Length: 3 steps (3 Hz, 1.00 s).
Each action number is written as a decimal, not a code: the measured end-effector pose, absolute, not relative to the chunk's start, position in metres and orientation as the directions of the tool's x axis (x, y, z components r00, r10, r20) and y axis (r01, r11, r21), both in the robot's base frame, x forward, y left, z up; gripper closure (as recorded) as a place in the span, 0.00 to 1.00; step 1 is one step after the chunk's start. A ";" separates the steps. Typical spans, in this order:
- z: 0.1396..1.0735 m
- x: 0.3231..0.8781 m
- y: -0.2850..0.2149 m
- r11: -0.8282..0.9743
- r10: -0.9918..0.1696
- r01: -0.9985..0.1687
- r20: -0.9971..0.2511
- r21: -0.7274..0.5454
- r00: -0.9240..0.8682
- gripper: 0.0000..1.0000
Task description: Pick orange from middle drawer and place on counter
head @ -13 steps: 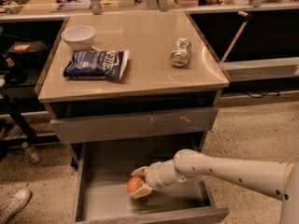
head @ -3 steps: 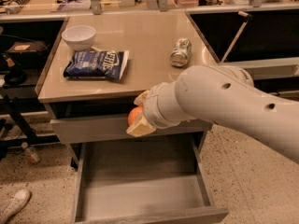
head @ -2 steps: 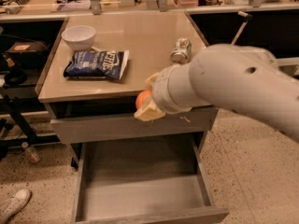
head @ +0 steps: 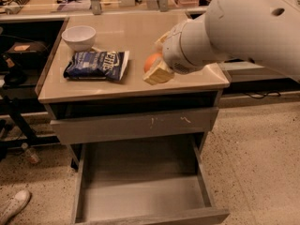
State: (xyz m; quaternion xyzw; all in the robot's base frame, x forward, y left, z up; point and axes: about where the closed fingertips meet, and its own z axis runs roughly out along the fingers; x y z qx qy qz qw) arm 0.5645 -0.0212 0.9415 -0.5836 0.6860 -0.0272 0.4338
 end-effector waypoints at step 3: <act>0.952 0.640 -0.017 0.304 -0.836 -0.812 -0.549 -0.499 0.025 1.00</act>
Offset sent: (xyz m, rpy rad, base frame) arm 0.0914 0.0046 0.0275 -0.0291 0.0418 0.0075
